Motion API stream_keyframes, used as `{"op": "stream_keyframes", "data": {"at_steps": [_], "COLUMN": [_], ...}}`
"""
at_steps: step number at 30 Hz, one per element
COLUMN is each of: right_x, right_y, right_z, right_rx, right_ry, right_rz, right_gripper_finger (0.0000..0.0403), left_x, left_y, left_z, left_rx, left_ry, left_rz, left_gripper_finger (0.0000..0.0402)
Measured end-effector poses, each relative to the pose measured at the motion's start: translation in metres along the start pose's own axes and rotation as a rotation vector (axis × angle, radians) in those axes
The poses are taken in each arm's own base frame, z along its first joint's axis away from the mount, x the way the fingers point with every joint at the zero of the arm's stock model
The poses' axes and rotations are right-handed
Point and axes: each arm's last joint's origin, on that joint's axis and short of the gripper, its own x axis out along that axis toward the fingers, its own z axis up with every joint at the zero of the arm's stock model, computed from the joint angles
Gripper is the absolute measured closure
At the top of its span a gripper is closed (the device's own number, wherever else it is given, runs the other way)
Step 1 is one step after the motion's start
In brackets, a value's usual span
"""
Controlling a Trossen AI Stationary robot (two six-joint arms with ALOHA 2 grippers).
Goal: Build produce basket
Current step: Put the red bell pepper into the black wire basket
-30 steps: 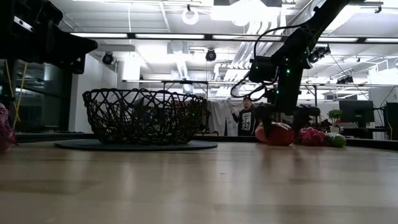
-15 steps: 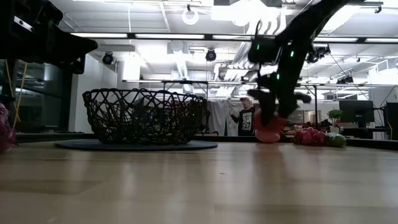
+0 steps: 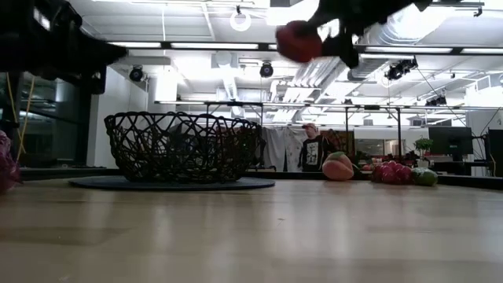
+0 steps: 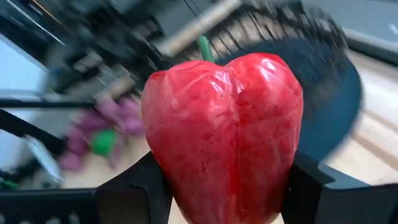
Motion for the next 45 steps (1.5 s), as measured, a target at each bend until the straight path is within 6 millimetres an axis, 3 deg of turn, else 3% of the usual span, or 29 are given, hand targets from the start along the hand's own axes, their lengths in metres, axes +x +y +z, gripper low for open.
{"op": "stream_keyframes", "data": {"at_steps": [10,13,16,20,27,33,38,45], "right_x": [-0.008,-0.008,-0.009,-0.010,-0.011,-0.011,-0.014,-0.016], "right_y": [0.010,0.010,0.012,0.014,0.017,0.019,0.022,0.025], "right_z": [0.013,0.014,0.016,0.020,0.023,0.024,0.030,0.034], "right_rx": [0.023,0.032,0.033,0.034,0.019,0.017,-0.004,-0.053], "right_ry": [-0.133,-0.139,-0.164,-0.203,-0.208,-0.225,-0.283,-0.333], "right_rz": [0.088,0.094,0.112,0.139,0.202,0.228,0.272,0.311], "right_gripper_finger": [0.0200,0.0200,0.0199,0.0199,0.0198,0.0198,0.0198,0.0198], "left_x": [-0.009,-0.007,0.003,0.025,0.077,0.126,0.162,0.202], "left_y": [0.000,-0.002,-0.004,-0.010,-0.021,-0.023,-0.023,-0.021], "left_z": [0.043,0.052,0.057,0.075,0.118,0.137,0.142,0.131], "left_rx": [-0.118,-0.189,-0.274,-0.303,-0.259,-0.174,-0.124,-0.120], "left_ry": [-0.476,-0.453,-0.321,-0.219,-0.144,-0.066,0.015,0.081], "left_rz": [0.118,0.103,0.119,0.117,0.146,0.118,0.079,0.084], "left_gripper_finger": [0.0401,0.0399,0.0380,0.0320,0.0171,0.0076,0.0038,0.0034]}}
